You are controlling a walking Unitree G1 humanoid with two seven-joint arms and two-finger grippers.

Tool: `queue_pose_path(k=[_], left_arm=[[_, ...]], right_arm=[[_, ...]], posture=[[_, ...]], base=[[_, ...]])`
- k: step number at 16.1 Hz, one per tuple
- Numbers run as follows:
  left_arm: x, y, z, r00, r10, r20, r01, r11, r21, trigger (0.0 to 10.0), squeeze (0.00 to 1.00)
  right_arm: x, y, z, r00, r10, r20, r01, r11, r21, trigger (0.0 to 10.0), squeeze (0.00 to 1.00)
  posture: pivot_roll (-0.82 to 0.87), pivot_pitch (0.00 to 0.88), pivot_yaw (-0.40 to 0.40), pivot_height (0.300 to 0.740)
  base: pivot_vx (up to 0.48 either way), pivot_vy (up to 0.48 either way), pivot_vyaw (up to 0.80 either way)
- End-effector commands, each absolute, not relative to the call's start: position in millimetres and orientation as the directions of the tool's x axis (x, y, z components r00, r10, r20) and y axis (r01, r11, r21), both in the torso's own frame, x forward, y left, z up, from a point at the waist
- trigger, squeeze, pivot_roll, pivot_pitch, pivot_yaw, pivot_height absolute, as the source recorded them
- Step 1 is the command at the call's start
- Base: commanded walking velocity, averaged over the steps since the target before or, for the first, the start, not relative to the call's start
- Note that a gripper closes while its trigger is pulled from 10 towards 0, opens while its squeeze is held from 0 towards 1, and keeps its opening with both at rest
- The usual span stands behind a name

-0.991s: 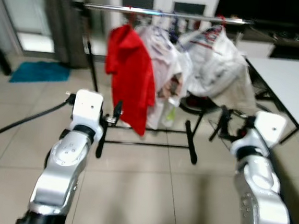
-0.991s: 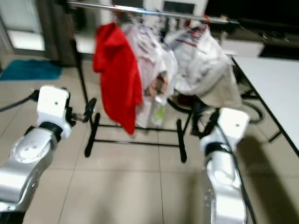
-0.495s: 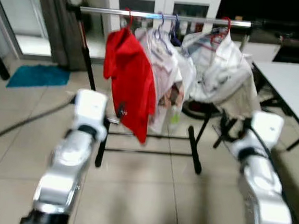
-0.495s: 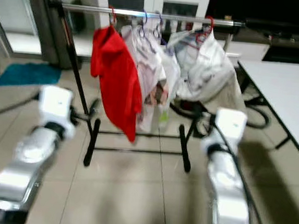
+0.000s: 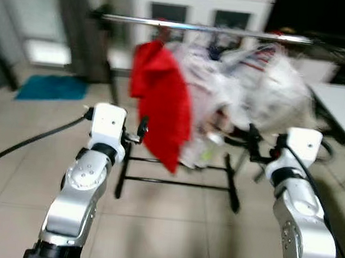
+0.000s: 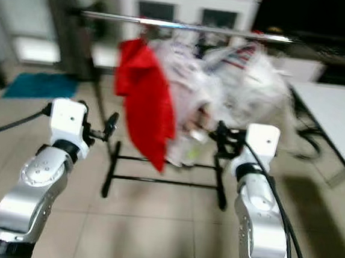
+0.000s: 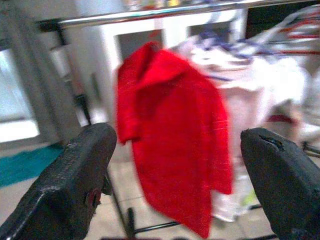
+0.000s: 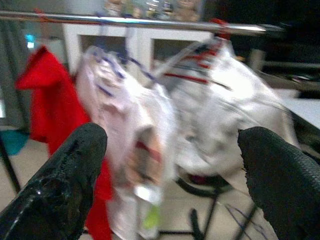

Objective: Hang hanger

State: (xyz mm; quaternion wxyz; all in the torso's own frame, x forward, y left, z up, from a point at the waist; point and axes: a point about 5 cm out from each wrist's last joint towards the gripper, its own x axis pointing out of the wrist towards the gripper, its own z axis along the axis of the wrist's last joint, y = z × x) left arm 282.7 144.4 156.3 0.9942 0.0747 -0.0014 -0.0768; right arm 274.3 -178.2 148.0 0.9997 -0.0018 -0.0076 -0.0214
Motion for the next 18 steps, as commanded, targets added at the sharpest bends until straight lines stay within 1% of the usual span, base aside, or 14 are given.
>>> queue_pose_path(k=[1, 2, 3, 4, 5, 10, 13, 15, 17, 18], left_arm=[[281.9, 155.3, 159.3, 0.993, -0.117, -0.005, 0.116, 0.980, 0.164, 10.0, 1.00], [281.9, 155.6, 159.2, 0.993, -0.115, -0.006, 0.115, 0.980, 0.163, 10.0, 1.00], [281.7, 155.7, 159.2, 0.993, -0.115, -0.007, 0.115, 0.980, 0.164, 10.0, 1.00], [281.6, 155.5, 159.1, 0.993, -0.116, -0.008, 0.116, 0.980, 0.164, 10.0, 1.00], [281.6, 155.3, 158.9, 0.993, -0.116, -0.009, 0.116, 0.980, 0.163, 10.0, 1.00], [285.4, 154.4, 161.4, 0.992, -0.126, -0.006, 0.125, 0.978, 0.169, 10.0, 1.00], [283.4, 154.1, 161.2, 0.992, -0.126, -0.010, 0.126, 0.977, 0.170, 10.0, 1.00], [281.8, 154.5, 160.3, 0.992, -0.122, -0.014, 0.122, 0.978, 0.167, 10.0, 1.00], [280.7, 154.6, 159.9, 0.993, -0.121, -0.015, 0.122, 0.979, 0.166, 10.0, 1.00], [280.1, 154.4, 159.8, 0.993, -0.121, -0.015, 0.122, 0.979, 0.165, 10.0, 1.00]], right_arm=[[277.0, -169.7, 151.1, 0.999, -0.038, 0.020, 0.037, 0.998, 0.059, 10.0, 0.00], [277.5, -168.6, 151.4, 1.000, -0.022, 0.016, 0.021, 0.996, 0.086, 10.0, 0.00], [277.5, -169.1, 151.0, 1.000, -0.029, 0.004, 0.029, 0.996, 0.084, 10.0, 0.00], [277.9, -171.4, 150.3, 0.999, -0.051, -0.001, 0.051, 0.997, 0.057, 10.0, 0.00], [277.7, -171.3, 150.6, 0.999, -0.040, 0.009, 0.040, 0.999, 0.023, 10.0, 0.00], [281.2, -167.7, 153.8, 0.999, -0.030, 0.016, 0.029, 0.999, 0.037, 10.0, 0.00], [279.6, -166.3, 150.1, 0.999, -0.043, 0.005, 0.043, 0.999, -0.001, 10.0, 0.00], [279.0, -165.6, 149.6, 1.000, -0.017, 0.001, 0.016, 1.000, 0.009, 10.0, 0.00], [279.3, -165.6, 151.0, 1.000, -0.005, 0.000, 0.005, 0.998, 0.055, 10.0, 0.00], [279.4, -165.9, 151.7, 1.000, -0.004, 0.002, 0.004, 0.999, 0.051, 10.0, 0.00]], posture=[[0.03, 0.000, -0.005, 0.740], [0.03, 0.000, -0.005, 0.740], [0.03, 0.000, -0.002, 0.740], [0.03, 0.000, -0.001, 0.740], [0.03, 0.000, -0.001, 0.740], [0.03, 0.000, 0.006, 0.740], [0.03, 0.000, -0.006, 0.740], [0.03, 0.000, -0.010, 0.740], [0.03, 0.000, -0.014, 0.740], [0.04, 0.000, -0.018, 0.740]], base=[[0.311, 0.000, 0.00], [0.311, 0.000, 0.00], [0.311, 0.000, 0.00], [0.311, 0.000, 0.00], [0.307, 0.000, 0.00], [0.310, 0.000, 0.00], [0.308, 0.000, 0.00], [0.307, 0.000, 0.00], [0.311, 0.000, 0.00], [0.311, 0.000, 0.00]])
